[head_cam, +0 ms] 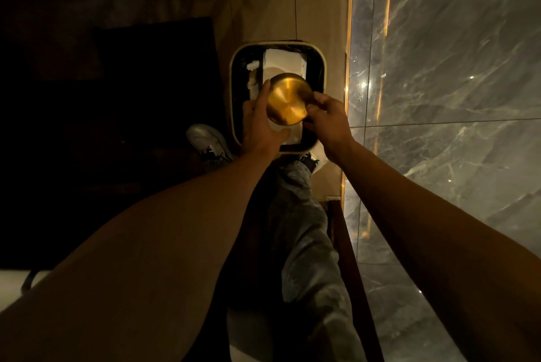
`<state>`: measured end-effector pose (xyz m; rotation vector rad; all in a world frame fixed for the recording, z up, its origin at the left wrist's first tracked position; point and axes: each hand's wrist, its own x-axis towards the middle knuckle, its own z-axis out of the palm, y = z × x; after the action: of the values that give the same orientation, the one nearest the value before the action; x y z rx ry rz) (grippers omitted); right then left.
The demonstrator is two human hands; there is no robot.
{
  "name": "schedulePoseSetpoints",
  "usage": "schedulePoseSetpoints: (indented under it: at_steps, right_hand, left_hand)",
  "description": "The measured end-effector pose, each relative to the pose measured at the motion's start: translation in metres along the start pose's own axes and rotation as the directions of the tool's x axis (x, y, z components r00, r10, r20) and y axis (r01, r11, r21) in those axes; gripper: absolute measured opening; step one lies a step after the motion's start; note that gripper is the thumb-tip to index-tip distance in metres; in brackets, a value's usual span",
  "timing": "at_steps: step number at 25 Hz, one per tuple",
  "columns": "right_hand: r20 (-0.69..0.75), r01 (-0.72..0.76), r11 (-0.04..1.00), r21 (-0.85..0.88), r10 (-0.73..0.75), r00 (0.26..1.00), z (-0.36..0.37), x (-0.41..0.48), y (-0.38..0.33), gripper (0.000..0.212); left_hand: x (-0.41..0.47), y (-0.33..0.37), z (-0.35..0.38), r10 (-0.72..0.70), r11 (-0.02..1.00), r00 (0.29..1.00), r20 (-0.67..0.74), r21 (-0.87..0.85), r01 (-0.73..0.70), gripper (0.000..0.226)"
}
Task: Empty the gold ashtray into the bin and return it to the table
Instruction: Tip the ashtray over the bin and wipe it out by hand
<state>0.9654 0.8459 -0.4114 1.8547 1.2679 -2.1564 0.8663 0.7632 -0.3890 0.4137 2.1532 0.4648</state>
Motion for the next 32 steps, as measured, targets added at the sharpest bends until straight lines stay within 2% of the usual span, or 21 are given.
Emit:
schedulePoseSetpoints:
  at_steps: [5,8,12,18,21,25,29,32]
  right_hand:
    - [0.013,-0.048,0.999,0.0,0.048,0.999,-0.001,-0.001,-0.002,0.034]
    - [0.039,-0.027,0.999,0.025,0.026,0.999,-0.005,-0.005,-0.007,0.026]
    - [0.089,-0.014,0.999,0.032,0.012,0.996,-0.009,-0.007,-0.011,0.03]
    - [0.092,0.056,0.994,-0.093,-0.047,0.995,-0.014,-0.009,-0.015,0.029]
    - [0.11,0.131,0.973,-0.188,-0.112,0.988,-0.015,-0.008,-0.013,0.015]
    - [0.091,0.233,0.915,-0.33,-0.215,0.972,-0.013,-0.005,-0.008,0.022]
    - [0.114,0.263,0.862,-0.433,-0.237,0.965,-0.011,-0.001,-0.001,0.024]
    - [0.157,0.335,0.768,-0.546,-0.299,0.941,-0.008,-0.002,0.004,0.026]
  left_hand:
    - [0.005,0.0,-0.003,0.126,0.942,0.991,0.046,0.308,-0.134,0.111]
    - [0.012,-0.001,-0.006,0.169,0.9,0.984,0.059,0.397,-0.178,0.11]
    - [0.019,-0.004,-0.013,0.253,0.832,0.963,0.096,0.486,-0.267,0.111]
    - [0.022,-0.002,-0.014,0.246,0.801,0.959,0.14,0.528,-0.282,0.111]
    - [0.025,0.002,-0.014,0.284,0.769,0.947,0.15,0.554,-0.318,0.108]
    - [0.027,0.004,-0.012,0.283,0.848,0.943,0.173,0.414,-0.33,0.111]
    - [0.026,-0.001,-0.018,0.264,0.849,0.941,0.21,0.413,-0.33,0.118]
    - [0.025,-0.005,-0.023,0.256,0.854,0.943,0.21,0.408,-0.323,0.113]
